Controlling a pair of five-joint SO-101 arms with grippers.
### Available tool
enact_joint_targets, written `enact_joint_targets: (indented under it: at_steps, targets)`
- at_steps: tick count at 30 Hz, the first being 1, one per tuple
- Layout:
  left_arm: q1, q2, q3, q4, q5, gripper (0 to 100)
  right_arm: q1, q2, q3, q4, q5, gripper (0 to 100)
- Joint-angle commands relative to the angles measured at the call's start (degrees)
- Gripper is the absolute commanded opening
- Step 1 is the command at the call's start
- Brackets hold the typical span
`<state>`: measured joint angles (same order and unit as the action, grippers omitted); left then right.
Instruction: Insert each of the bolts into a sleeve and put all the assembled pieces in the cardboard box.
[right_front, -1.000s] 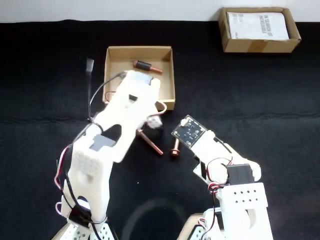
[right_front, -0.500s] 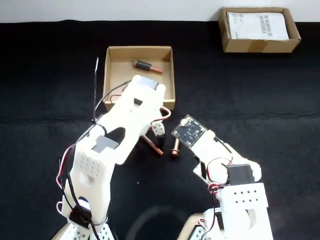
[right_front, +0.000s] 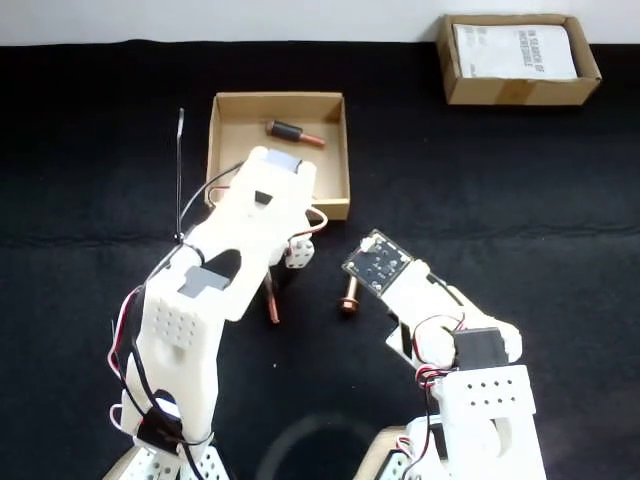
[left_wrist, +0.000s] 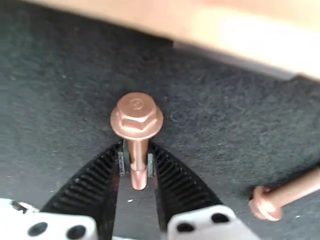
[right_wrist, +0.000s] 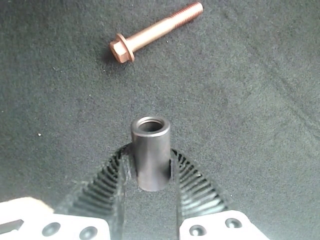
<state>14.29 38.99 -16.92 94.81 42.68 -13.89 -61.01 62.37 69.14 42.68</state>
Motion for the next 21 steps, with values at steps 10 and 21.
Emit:
enact_joint_targets:
  at_steps: [10,21]
  targets:
    - [-0.92,-0.57,-5.05,3.16,-0.97,16,-0.04,-1.27,-0.84,1.1,-0.09,0.9]
    - [-2.33,-0.57,-0.75,-1.23,-0.97,20,-0.04,-1.1,-2.33,1.63,-0.09,0.9]
